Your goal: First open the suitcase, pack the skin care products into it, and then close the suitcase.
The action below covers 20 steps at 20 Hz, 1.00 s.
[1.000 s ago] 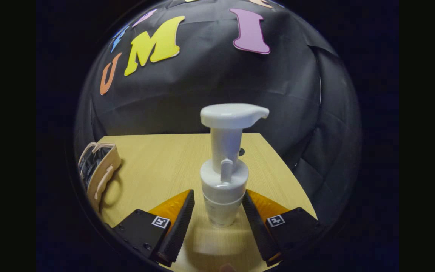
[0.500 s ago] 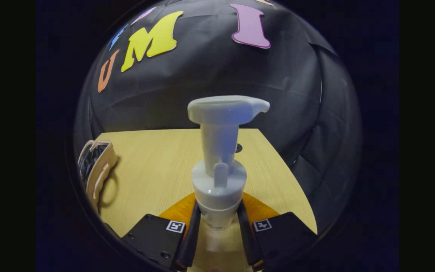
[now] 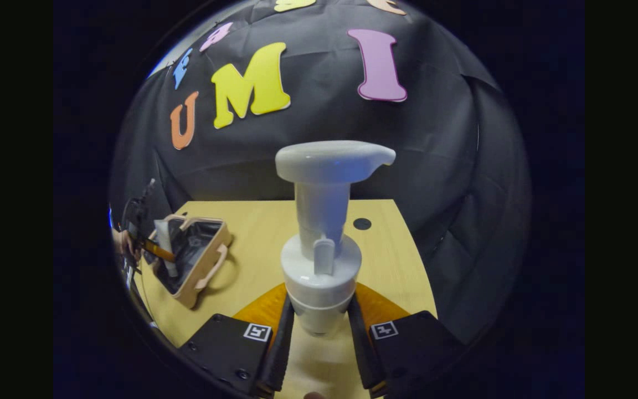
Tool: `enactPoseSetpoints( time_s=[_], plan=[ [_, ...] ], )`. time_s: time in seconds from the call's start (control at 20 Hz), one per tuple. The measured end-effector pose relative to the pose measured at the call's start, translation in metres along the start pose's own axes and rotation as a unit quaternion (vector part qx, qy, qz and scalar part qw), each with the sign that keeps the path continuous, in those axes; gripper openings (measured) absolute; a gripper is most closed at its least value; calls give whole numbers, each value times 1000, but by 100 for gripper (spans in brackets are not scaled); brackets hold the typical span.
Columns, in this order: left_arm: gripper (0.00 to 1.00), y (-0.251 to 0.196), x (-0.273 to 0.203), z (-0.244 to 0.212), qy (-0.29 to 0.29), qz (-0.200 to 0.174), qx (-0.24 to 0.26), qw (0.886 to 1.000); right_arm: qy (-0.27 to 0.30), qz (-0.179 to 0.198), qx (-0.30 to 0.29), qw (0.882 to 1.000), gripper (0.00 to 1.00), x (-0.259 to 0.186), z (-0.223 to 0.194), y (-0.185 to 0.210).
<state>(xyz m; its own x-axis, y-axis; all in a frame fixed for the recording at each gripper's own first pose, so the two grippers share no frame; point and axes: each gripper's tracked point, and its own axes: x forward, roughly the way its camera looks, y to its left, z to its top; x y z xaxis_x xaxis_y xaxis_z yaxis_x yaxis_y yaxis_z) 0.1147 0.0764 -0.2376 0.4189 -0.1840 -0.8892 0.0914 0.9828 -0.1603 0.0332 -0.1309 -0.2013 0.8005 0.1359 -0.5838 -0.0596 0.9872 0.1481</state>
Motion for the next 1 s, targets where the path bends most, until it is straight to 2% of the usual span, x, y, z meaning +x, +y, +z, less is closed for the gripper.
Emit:
enactPoseSetpoints(
  time_s=[0.1,0.35,0.6,0.7,0.75,0.8,0.85,0.9,0.95,1.0],
  plan=[
    [41,14,8,-5,48,34,11,998,-1,14,13,1000,46,-17,5,12],
    [41,23,29,-13,127,61,8,990,-15,34,12,999,48,-40,18,44],
    [43,21,36,-16,142,51,-10,988,-5,49,-11,999,48,-57,17,73],
    [49,7,32,-16,127,31,-33,991,6,63,-34,997,48,-56,15,98],
    [57,1,27,-16,119,22,-39,992,10,72,-38,997,48,-55,16,109],
    [86,-4,16,-15,101,13,-44,994,16,89,-40,995,48,-51,17,129],
    [90,-7,5,-12,80,4,-53,995,21,103,-42,994,48,-48,19,147],
    [100,-8,-8,-10,54,-3,-64,996,24,119,-49,991,48,-44,23,168],
    [94,-8,-24,-8,26,-12,-75,997,26,136,-59,989,48,-38,27,190],
    [94,-8,-43,-9,-4,-18,-85,996,32,154,-71,985,48,-31,31,213]
  ],
)
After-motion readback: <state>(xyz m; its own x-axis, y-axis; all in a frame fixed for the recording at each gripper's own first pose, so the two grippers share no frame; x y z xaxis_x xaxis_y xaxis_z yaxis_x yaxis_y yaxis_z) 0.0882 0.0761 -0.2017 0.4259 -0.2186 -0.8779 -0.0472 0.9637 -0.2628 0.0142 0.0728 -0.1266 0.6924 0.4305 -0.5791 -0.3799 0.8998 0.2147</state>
